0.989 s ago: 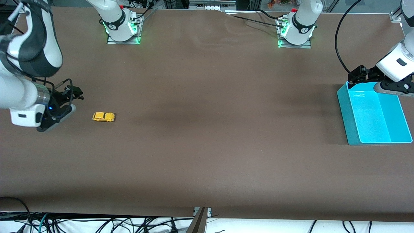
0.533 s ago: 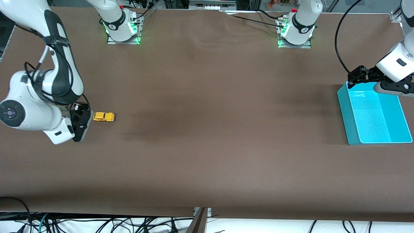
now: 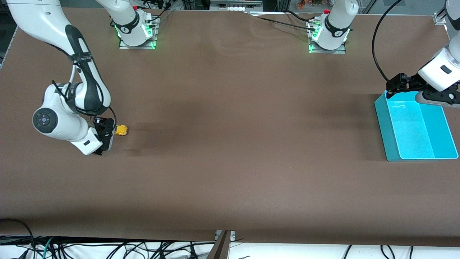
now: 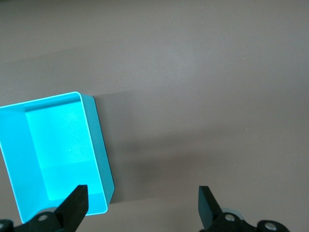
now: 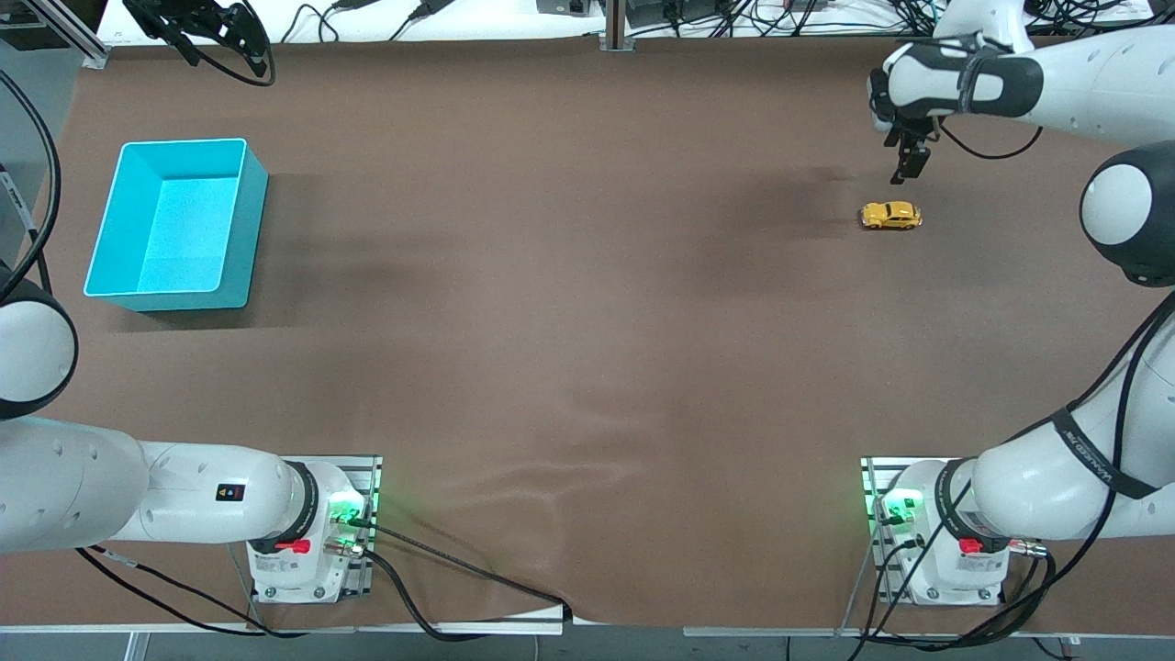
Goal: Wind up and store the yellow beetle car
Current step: 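Close the right gripper on the yellow car's body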
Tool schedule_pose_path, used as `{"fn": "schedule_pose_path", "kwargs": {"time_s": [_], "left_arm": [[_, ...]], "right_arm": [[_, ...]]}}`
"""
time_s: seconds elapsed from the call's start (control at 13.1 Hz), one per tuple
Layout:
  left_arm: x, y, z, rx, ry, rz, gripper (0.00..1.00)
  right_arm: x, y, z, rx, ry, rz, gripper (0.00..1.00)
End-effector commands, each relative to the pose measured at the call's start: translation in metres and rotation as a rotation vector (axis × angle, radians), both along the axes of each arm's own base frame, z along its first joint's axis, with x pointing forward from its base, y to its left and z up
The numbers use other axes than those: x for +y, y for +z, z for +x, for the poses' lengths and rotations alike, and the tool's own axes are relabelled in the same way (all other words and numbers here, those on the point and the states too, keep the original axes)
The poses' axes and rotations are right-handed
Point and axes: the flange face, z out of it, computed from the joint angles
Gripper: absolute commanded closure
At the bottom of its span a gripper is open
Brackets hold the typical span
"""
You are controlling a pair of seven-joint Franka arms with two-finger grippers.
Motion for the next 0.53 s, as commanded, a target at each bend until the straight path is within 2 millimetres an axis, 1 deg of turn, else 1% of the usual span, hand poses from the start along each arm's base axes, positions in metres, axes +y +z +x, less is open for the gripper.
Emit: {"fn": "schedule_pose_path", "kwargs": {"time_s": [0.0,0.08,0.23,0.38,0.46], "left_arm": [[0.001,0.003,0.004,-0.003,0.001,0.009,0.00],[0.001,0.004,0.005,-0.005,0.001,0.009,0.00],[0.001,0.004,0.005,-0.005,0.001,0.009,0.00],[0.001,0.004,0.005,-0.005,0.001,0.009,0.00],[0.001,0.004,0.005,-0.006,0.001,0.009,0.00]], "right_arm": [[-0.009,-0.012,-0.033,-0.051,0.036,0.013,0.00],[-0.010,-0.018,-0.040,-0.058,0.036,0.013,0.00],[-0.011,-0.022,-0.047,-0.065,0.054,0.015,0.00],[-0.016,-0.016,-0.047,-0.070,0.054,0.012,0.00],[-0.016,-0.016,-0.051,-0.065,0.052,0.013,0.00]]}}
